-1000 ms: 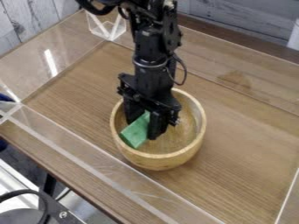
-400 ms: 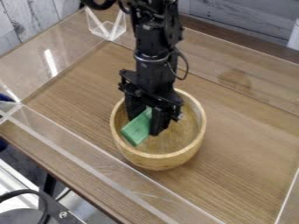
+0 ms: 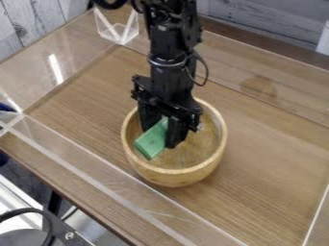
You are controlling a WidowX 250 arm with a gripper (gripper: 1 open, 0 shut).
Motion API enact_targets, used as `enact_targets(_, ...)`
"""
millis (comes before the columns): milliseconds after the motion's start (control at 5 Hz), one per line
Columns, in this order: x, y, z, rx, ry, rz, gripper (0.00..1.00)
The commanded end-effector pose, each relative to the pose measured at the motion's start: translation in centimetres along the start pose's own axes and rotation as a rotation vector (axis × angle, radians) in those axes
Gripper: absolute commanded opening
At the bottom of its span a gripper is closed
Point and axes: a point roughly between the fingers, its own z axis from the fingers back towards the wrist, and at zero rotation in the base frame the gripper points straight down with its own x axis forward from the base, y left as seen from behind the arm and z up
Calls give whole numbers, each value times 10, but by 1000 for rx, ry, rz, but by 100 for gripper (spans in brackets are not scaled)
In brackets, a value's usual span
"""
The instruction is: Remove the green block from inside the brown bowl and put it on the table
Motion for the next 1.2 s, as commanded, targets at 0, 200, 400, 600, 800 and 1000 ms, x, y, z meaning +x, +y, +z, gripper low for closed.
enact_targets(0, 12, 0, 23, 15, -88, -6, 0)
enact_targets(200, 13, -1, 23, 13, -89, -6, 0)
enact_targets(400, 13, -2, 24, 10, -91, -7, 0)
enact_targets(600, 14, -3, 25, 8, -92, -7, 0)
enact_targets(800, 12, 4, 29, 10, -98, 7, 0)
enact_targets(1000, 8, 18, 30, 12, -103, 37, 0)
